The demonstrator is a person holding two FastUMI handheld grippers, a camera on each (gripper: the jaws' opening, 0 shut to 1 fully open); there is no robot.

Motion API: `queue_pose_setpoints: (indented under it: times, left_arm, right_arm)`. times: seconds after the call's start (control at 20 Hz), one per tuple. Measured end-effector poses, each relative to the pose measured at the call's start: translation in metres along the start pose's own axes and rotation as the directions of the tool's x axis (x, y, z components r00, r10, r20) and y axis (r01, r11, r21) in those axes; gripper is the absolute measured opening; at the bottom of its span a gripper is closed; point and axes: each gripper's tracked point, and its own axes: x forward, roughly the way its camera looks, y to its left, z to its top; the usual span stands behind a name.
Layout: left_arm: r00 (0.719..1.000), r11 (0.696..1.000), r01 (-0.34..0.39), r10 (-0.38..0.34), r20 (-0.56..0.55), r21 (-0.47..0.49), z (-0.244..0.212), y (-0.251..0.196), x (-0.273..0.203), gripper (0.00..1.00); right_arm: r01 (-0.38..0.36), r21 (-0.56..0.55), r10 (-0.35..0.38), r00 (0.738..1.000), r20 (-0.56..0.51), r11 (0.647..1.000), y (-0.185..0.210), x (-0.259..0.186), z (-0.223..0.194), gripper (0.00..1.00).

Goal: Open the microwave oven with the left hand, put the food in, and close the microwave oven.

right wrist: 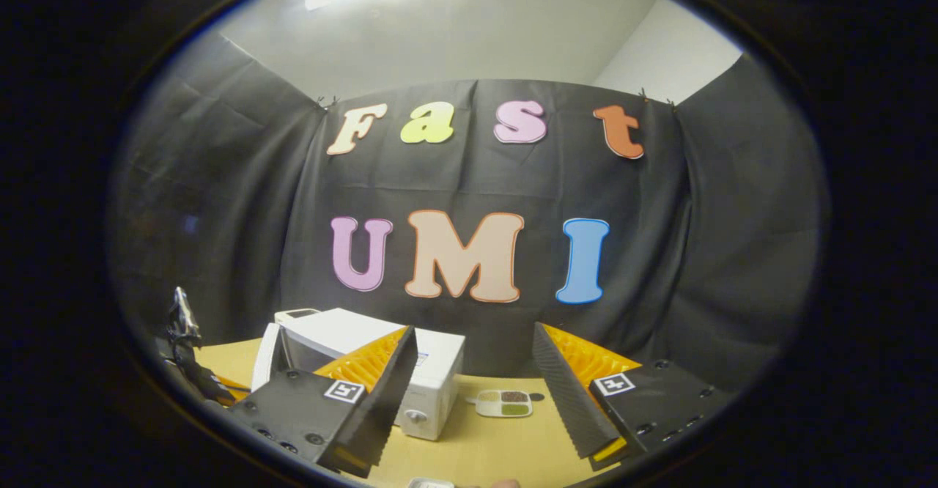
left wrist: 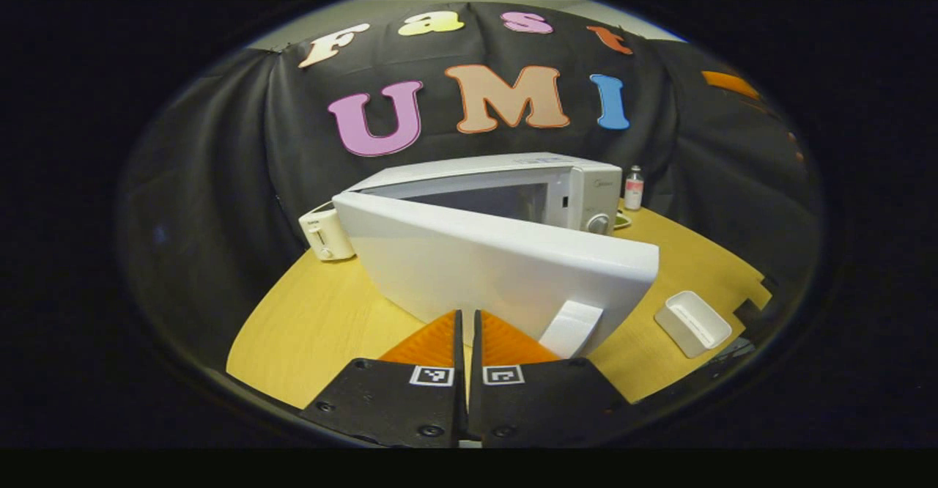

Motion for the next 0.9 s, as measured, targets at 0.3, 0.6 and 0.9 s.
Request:
queue_pose_setpoints:
  times: [0.3, 0.6, 0.9]
  left_arm:
    - [0.999, 0.999, 0.047, -0.047, 0.002, -0.009, 0.015, -0.026, 0.023, 0.0]
    - [0.995, 0.995, 0.098, -0.099, 0.016, 0.017, 0.035, -0.054, 0.046, 0.0]
    - [0.994, 0.994, 0.107, -0.108, 0.029, 0.032, 0.058, -0.067, 0.078, 0.0]
  right_arm:
    - [0.05, -0.011, -0.05, 0.999, -0.012, 0.999, -0.023, -0.008, -0.005, 0.87]
    - [0.081, -0.018, -0.081, 0.997, -0.007, 0.997, -0.039, -0.017, -0.001, 0.87]
    - [0.117, -0.02, -0.117, 0.993, -0.014, 0.993, -0.062, -0.027, 0.0, 0.87]
